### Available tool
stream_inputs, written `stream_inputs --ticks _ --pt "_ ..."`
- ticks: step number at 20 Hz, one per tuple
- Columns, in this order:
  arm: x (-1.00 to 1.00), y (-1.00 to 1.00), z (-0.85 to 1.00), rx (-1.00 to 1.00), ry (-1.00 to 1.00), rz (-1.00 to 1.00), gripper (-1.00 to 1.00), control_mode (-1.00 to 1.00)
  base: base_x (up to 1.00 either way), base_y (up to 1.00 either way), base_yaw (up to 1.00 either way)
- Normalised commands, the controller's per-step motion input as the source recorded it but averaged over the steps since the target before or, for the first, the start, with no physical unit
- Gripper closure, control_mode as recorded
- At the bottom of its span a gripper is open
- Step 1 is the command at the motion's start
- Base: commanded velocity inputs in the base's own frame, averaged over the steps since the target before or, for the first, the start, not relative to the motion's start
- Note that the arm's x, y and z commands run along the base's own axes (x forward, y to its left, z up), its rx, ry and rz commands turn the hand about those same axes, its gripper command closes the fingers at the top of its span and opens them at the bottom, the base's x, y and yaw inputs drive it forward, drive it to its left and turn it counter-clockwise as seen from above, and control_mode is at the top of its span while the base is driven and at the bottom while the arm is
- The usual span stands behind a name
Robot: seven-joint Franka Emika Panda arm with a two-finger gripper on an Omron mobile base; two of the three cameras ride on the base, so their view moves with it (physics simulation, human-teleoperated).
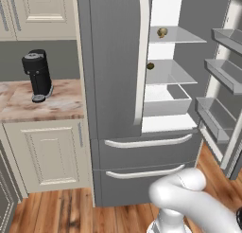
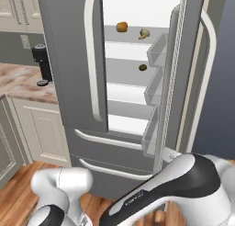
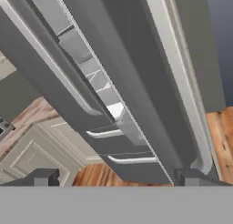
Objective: Place the mushroom in the correct fridge rack based on whether it is a fruit or vegetable. Finally, close the fridge door.
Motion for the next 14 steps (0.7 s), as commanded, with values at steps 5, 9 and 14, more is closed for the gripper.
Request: stream_inputs --ticks 5,9,14 --pt "0.67 -0.74 -0.27 0.06 0.01 0.0 -1.0 -1.0 0.0 0.0 0.0" --pt "0.26 -0.13 -0.06 0.0 0.0 -0.01 -1.0 -1.0 0.0 0.0 0.0" --pt "0.68 -0.33 -0.43 0.0 0.0 0.0 -1.0 -1.0 0.0 0.0 0.0"
